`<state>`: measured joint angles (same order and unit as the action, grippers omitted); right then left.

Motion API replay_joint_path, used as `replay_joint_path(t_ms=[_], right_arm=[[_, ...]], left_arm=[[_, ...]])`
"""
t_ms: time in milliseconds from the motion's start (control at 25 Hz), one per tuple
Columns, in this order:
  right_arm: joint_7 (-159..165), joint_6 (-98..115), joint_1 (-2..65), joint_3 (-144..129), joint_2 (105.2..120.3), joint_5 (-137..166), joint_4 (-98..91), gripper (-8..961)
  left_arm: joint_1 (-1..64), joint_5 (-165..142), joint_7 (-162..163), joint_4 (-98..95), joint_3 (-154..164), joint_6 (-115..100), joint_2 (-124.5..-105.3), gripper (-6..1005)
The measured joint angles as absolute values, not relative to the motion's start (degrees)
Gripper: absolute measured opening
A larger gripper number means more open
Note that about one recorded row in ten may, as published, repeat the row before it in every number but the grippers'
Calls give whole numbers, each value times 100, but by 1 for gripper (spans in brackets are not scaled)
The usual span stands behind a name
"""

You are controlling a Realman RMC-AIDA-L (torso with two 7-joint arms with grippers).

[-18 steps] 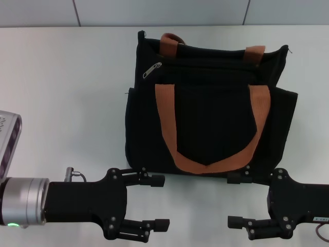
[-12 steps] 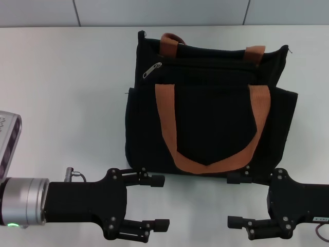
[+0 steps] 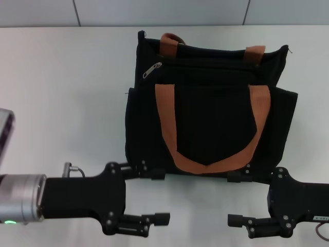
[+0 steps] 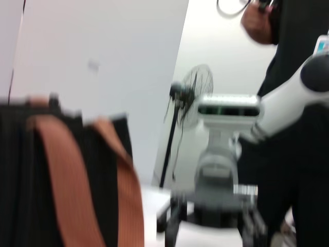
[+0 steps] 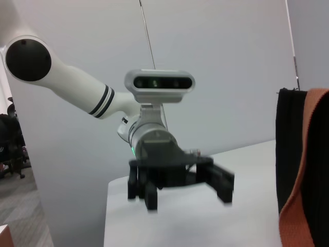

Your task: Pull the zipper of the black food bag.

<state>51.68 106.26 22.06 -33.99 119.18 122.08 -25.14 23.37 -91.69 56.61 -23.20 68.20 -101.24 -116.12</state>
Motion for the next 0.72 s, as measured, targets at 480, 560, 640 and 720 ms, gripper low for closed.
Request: replay_joint_path(t_ms=[480,560,640,720], right_arm=[[5168,10631,2206,-3382,11927,12208,-2513,779],[5168,10633,2206,-3383,11927,12208,-2513,776],[5167,10640,2206,-3384,11927,12207,-2513,773],[5168,10646,2206,-3384,11927,12207,-2513,770]], left_arm=[[2218,-9144,4838,-2019,3924,-10730,-11843,827],[2285,-9142,4889,-1850,3117,-10271,-11807,827],[2325,-9149,4932,-1891,3047,-9993,-11781,827],[2456,-9262,5115,-1929,3156,-9482,-11701,827]])
